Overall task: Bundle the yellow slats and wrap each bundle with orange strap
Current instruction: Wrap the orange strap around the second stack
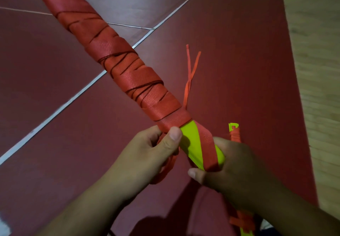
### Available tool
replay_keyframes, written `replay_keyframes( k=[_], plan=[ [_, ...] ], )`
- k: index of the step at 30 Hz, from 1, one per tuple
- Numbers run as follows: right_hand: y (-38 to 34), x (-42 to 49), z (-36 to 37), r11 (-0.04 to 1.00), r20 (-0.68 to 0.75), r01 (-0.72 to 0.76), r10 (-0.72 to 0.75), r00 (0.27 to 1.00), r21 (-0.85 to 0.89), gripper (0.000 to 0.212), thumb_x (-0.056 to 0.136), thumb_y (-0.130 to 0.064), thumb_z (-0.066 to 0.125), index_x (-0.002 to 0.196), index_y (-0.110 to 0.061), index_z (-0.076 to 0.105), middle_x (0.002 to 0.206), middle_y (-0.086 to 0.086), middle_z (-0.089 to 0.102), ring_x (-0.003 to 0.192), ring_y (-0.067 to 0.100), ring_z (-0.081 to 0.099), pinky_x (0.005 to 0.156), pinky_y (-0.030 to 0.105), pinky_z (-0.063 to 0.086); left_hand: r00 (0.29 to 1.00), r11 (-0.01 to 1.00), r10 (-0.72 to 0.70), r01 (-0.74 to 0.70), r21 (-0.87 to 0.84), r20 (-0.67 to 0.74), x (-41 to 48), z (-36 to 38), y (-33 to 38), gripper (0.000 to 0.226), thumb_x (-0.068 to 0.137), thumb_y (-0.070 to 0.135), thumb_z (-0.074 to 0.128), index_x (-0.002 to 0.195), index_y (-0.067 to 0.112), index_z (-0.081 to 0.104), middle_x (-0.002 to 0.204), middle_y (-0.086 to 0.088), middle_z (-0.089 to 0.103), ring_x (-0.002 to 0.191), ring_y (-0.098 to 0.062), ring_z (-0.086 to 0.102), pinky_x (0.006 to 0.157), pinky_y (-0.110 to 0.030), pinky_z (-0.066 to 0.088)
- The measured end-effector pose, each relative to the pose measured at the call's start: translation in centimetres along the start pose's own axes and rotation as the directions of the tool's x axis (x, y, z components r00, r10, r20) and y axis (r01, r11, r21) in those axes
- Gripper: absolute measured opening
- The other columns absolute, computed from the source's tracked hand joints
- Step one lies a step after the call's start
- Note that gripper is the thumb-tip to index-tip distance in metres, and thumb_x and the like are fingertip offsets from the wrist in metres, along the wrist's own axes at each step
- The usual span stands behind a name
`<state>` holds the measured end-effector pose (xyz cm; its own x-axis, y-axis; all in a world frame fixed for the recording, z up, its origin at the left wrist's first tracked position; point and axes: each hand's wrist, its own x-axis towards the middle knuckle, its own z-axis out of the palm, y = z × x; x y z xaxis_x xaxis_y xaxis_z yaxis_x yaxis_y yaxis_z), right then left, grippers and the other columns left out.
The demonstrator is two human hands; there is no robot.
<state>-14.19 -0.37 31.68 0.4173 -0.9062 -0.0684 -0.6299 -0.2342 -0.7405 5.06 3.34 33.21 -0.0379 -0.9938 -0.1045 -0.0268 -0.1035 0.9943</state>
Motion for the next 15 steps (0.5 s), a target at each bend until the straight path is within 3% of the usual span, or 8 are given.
replay_keyframes(
  k=[4, 7, 9, 11, 12, 15],
  plan=[
    [-0.5, -0.5, 0.5, 0.998, 0.057, -0.045, 0.047, 0.997, -0.039, 0.057, 0.05, -0.07, 0.075, 0.089, -0.033, 0.056, 0.081, -0.023, 0.064, 0.068, 0.003, 0.059, 0.059, 0.024, 0.048, 0.994, 0.998, -0.048, 0.044, -0.044, -0.098, 0.1, 0.6, -0.2, 0.04, 0.086, 0.047, 0.059, 0.057, 0.019, 0.053, 0.048, 0.005, 0.034, 0.037, -0.006, 0.025, 0.037, -0.016, 0.023],
    [-0.5, 0.3, -1.1, 0.998, 0.264, -0.025, 0.007, 0.964, 0.064, 0.065, 0.05, -0.07, 0.079, 0.095, -0.027, 0.06, 0.086, -0.007, 0.07, 0.075, 0.008, 0.064, 0.069, 0.029, 0.052, 0.998, 1.0, 0.018, -0.018, -0.005, -0.067, 0.2, -0.1, -0.7, 0.041, 0.09, 0.049, 0.067, 0.062, 0.02, 0.058, 0.056, -0.005, 0.036, 0.042, -0.008, 0.028, 0.04, -0.017, 0.026],
    [-0.4, 0.4, -1.9, 0.966, 0.435, -0.103, -0.012, 0.9, 0.239, 0.047, 0.062, -0.048, 0.087, 0.095, -0.025, 0.063, 0.089, 0.006, 0.072, 0.079, 0.02, 0.068, 0.075, 0.035, 0.054, 0.998, 0.998, 0.062, -0.062, -0.033, 0.006, 0.0, -0.6, -0.9, 0.035, 0.085, 0.051, 0.062, 0.069, 0.02, 0.059, 0.062, -0.015, 0.03, 0.045, -0.012, 0.025, 0.041, -0.018, 0.025],
    [-0.6, 0.2, -1.9, 0.907, 0.579, -0.218, -0.035, 0.815, 0.361, 0.027, 0.075, -0.026, 0.084, 0.093, -0.026, 0.065, 0.085, 0.014, 0.074, 0.077, 0.022, 0.07, 0.075, 0.039, 0.055, 0.996, 0.996, 0.08, -0.078, -0.049, 0.039, -0.2, -0.7, -0.9, 0.033, 0.083, 0.051, 0.059, 0.068, 0.022, 0.059, 0.062, -0.012, 0.031, 0.045, -0.011, 0.025, 0.041, -0.017, 0.026],
    [-0.6, 0.1, -1.7, 0.901, 0.586, -0.229, -0.035, 0.81, 0.37, 0.022, 0.078, -0.019, 0.082, 0.091, -0.025, 0.065, 0.08, 0.012, 0.074, 0.073, 0.022, 0.071, 0.072, 0.039, 0.056, 0.995, 0.995, 0.088, -0.086, -0.043, 0.048, -0.2, -0.8, -0.8, 0.033, 0.083, 0.051, 0.058, 0.066, 0.023, 0.059, 0.061, -0.009, 0.033, 0.045, -0.01, 0.025, 0.041, -0.017, 0.027],
    [-0.2, 0.2, -1.0, 0.944, 0.422, -0.115, -0.027, 0.906, 0.309, 0.02, 0.078, -0.019, 0.082, 0.08, -0.022, 0.062, 0.064, 0.003, 0.066, 0.062, 0.016, 0.064, 0.062, 0.036, 0.053, 0.996, 0.996, 0.065, -0.068, 0.055, 0.061, -0.1, -1.4, -0.6, 0.045, 0.082, 0.061, 0.058, 0.063, 0.02, 0.06, 0.053, 0.0, 0.034, 0.044, -0.01, 0.024, 0.04, -0.015, 0.027]
  ],
)
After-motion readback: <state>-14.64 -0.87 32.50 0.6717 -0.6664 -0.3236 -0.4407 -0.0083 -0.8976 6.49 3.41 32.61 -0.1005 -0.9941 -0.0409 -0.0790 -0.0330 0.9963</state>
